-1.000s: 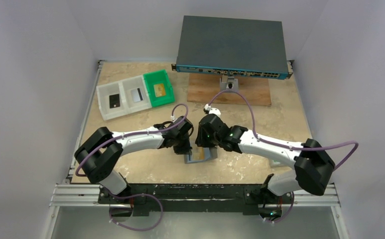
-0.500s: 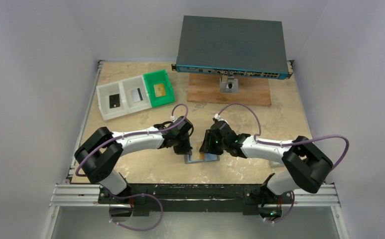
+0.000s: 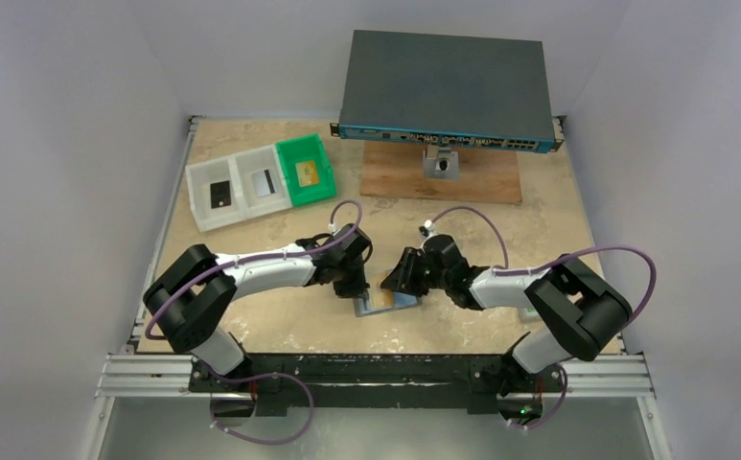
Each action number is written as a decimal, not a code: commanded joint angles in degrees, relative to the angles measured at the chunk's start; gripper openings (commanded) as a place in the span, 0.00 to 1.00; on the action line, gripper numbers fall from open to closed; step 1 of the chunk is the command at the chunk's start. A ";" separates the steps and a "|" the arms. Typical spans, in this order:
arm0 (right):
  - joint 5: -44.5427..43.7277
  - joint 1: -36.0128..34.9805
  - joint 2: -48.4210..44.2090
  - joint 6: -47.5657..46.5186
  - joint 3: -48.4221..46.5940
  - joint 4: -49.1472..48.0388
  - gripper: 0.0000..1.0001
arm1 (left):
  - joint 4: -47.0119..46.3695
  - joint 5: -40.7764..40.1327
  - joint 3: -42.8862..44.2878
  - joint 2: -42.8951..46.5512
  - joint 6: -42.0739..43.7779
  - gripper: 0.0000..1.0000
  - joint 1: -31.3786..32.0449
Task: Take the credit cards out of the card holder
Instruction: Remove the credit card from the card holder.
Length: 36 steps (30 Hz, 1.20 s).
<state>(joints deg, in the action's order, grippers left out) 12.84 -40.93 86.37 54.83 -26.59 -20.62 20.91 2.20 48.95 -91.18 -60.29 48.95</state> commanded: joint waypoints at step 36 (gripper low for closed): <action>9.59 3.09 -1.94 1.00 7.69 -13.59 0.09 | 7.37 -4.99 2.17 -3.28 -0.29 0.00 0.37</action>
<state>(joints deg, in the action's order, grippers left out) 20.62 -38.06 86.17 57.30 -18.24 -34.26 24.34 0.60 51.22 -92.47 -61.06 49.21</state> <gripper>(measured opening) 0.135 0.003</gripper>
